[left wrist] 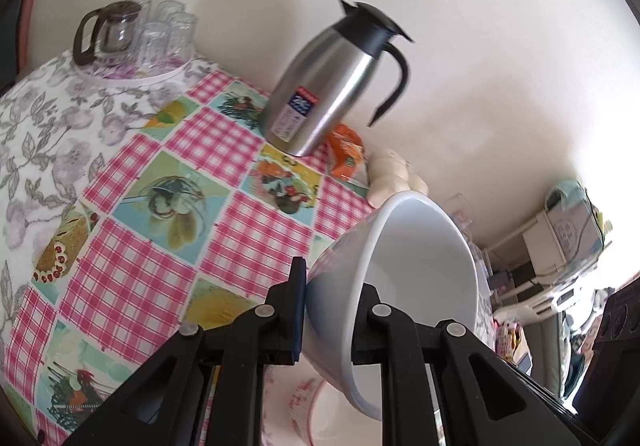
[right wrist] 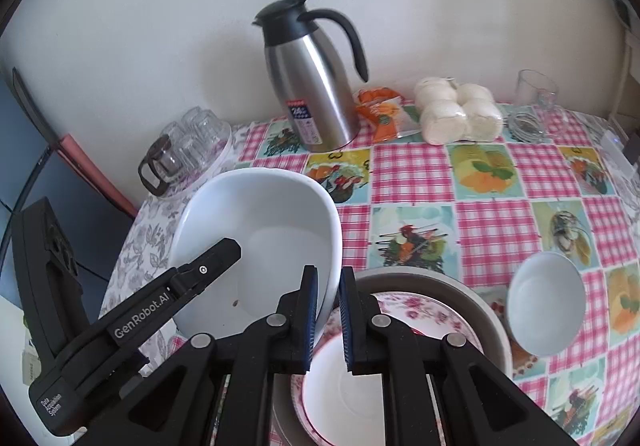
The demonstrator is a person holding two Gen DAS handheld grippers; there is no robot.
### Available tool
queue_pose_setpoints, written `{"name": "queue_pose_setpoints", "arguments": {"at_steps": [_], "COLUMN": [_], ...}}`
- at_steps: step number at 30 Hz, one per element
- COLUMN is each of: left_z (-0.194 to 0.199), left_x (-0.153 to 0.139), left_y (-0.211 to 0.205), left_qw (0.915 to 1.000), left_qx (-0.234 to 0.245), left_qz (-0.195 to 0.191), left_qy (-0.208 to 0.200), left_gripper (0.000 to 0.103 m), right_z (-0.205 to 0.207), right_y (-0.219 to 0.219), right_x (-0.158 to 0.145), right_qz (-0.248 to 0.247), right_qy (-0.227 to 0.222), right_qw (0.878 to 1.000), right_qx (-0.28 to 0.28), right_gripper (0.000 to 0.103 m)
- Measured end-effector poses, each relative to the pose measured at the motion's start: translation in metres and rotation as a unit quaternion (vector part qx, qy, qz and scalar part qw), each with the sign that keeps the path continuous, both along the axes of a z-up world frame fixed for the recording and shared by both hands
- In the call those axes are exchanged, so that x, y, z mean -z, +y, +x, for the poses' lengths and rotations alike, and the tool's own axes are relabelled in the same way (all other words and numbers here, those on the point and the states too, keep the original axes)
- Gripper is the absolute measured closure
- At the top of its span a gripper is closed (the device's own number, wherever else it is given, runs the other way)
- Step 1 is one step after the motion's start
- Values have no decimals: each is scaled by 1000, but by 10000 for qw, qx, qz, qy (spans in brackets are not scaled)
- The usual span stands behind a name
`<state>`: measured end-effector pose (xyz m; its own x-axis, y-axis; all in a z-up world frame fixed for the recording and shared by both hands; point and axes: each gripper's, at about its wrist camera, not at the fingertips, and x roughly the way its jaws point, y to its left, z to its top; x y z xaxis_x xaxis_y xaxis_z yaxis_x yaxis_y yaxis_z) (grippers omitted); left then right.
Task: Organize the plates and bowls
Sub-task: 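Lift the white square bowl with both grippers and carry it over the basin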
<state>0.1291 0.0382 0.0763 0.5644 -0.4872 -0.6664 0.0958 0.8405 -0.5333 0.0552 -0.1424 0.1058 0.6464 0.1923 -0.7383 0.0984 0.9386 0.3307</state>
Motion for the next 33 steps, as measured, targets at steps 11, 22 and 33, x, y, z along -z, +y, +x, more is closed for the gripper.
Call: {"name": "queue_pose_setpoints", "arguments": {"at_steps": [11,22,33], "left_z": [-30,-54,-73], "left_x": [-20,-30,-40], "left_y": [-22,-33,-39], "left_qw": [9990,9977,9970], "left_qx": [318,422,456], "left_qz": [113,266,283], "left_qy": [-288,-448,-556], "left_gripper": [87,86,86], "right_z": [-49,-79,-98], "right_y": [-25,-37,-40], "right_x": [-9,-8,-13], "right_qz": [143,375,411], "right_qy": [-452,-730,-872], "right_qw": [9987,9962,9949], "right_qx": [162,296,291], "right_gripper": [91,91,91]}}
